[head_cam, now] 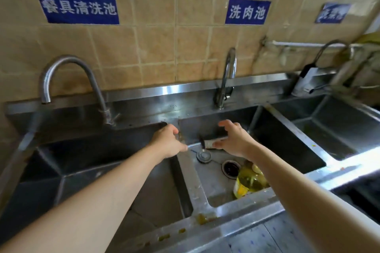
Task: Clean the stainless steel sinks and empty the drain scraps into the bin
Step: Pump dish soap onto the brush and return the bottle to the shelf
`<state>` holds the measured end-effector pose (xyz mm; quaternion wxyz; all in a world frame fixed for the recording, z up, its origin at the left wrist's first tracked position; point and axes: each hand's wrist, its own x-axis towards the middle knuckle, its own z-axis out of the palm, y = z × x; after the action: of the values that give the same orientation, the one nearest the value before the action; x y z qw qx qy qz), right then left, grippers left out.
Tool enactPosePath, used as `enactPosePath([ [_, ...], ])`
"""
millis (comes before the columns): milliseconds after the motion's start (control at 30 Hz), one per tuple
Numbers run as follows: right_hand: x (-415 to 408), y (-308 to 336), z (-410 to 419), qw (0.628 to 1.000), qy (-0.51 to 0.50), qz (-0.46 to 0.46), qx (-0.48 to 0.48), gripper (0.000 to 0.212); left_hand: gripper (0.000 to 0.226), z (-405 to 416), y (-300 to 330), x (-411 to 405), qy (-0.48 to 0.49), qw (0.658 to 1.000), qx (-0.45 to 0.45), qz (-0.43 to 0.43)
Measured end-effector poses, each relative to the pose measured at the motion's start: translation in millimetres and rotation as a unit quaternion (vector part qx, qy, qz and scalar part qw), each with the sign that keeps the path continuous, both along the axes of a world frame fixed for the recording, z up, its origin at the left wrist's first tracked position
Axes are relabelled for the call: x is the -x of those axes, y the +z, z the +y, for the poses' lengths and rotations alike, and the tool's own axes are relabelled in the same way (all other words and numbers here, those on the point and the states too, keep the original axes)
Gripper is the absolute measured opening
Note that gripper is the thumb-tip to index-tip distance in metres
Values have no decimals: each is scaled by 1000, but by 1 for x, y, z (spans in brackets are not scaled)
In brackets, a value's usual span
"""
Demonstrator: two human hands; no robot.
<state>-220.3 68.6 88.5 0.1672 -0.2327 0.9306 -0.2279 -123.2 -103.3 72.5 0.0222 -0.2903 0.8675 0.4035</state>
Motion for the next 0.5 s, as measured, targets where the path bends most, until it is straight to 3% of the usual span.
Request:
enactPosePath([
  [333, 61, -31, 78, 994, -105, -2, -17, 66, 60, 60, -42, 85, -105, 994, 1, -41],
  [500, 100, -52, 106, 994, -111, -11, -19, 61, 63, 100, -65, 120, -121, 991, -9, -62],
])
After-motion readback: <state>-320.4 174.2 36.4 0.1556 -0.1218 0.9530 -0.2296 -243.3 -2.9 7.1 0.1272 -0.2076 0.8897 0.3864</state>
